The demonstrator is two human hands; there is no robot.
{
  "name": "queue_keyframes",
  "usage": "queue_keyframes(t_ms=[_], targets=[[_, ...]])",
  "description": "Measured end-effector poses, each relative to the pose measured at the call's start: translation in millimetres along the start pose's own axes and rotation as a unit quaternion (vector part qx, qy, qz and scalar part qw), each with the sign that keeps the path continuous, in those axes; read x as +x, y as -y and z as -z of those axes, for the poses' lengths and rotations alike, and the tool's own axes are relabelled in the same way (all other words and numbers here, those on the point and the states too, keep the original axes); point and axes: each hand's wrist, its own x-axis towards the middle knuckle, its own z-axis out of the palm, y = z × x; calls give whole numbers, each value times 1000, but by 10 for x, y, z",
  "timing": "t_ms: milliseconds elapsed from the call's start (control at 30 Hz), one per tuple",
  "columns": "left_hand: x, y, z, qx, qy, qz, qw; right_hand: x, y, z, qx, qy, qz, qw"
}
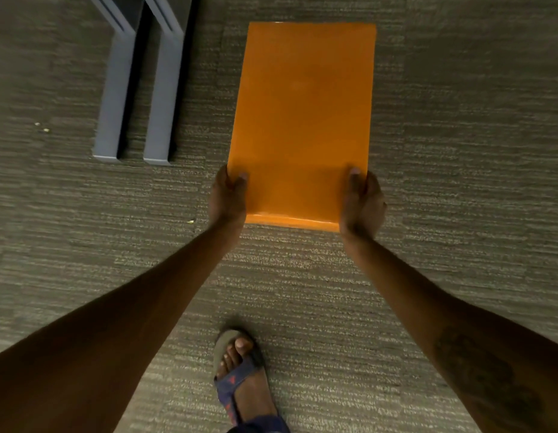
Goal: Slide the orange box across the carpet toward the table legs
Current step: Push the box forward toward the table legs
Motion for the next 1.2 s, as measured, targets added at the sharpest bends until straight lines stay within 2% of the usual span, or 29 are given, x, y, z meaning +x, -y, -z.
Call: queue_keyframes(t_ms=[500,733,1033,1200], targets=[[1294,-188,717,8,-74,-34,997,326,911,-1299,-19,-11,39,999],[1552,-219,863,18,-57,-40,997,400,1009,-1588,-19,-20,40,999],[1774,-221,1012,43,-77,-52,995,418,1116,-1872,-47,-21,43,998],[1792,-232,1092,48,-40,-48,997,409,1139,-1859,-75,3,53,996]])
